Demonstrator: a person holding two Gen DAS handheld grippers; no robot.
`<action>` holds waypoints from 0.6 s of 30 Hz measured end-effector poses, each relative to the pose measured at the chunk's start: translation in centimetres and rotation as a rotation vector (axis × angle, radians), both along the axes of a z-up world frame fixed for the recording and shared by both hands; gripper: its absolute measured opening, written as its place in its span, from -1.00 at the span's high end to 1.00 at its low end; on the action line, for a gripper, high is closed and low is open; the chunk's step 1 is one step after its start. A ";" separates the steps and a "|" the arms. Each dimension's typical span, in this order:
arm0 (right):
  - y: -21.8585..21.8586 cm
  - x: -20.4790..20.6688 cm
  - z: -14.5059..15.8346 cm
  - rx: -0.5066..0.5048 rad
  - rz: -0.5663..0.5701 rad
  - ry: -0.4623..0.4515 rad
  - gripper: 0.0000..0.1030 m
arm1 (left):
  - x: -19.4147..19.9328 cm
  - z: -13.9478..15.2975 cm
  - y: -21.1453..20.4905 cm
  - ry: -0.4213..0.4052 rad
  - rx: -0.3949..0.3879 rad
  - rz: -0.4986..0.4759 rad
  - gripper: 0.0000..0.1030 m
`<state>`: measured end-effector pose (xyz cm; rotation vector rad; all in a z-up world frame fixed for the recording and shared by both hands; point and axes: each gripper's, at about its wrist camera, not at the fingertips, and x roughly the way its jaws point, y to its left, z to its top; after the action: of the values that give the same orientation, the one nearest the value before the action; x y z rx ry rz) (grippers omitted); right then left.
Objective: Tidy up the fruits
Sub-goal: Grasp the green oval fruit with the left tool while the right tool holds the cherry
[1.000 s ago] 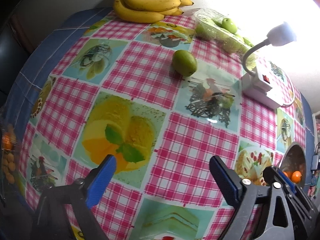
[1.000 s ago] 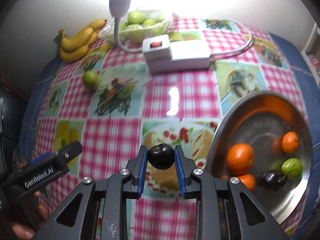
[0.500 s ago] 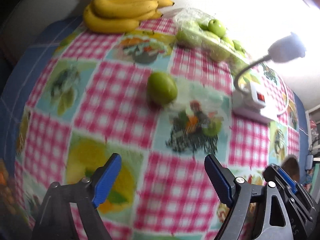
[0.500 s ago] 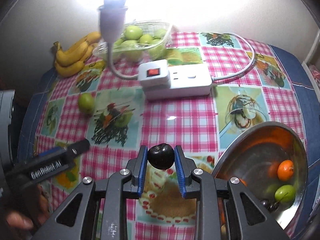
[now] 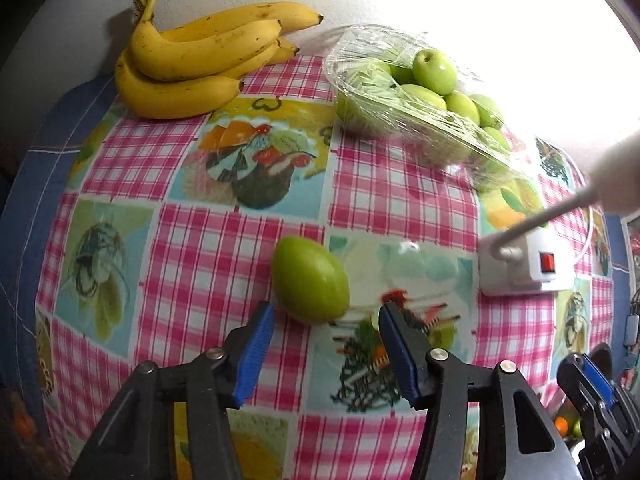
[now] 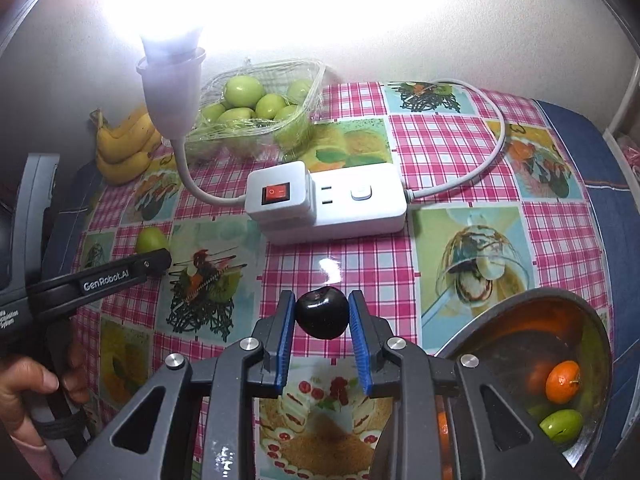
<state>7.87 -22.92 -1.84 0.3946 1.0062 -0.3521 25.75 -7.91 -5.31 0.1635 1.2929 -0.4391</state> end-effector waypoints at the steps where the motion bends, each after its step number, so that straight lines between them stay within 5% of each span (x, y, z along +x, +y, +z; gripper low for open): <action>1: 0.0 0.1 -0.1 -0.001 0.002 0.001 0.46 | 0.3 -0.3 -0.2 0.001 0.001 0.002 -0.10; 18: -0.4 0.5 -0.9 0.007 0.009 0.023 0.46 | 2.9 -1.6 -0.3 0.021 0.010 0.050 0.14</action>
<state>8.40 -23.32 -2.78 0.3932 1.0319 -0.3459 28.65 -8.25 -6.89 0.1349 1.3170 -0.3921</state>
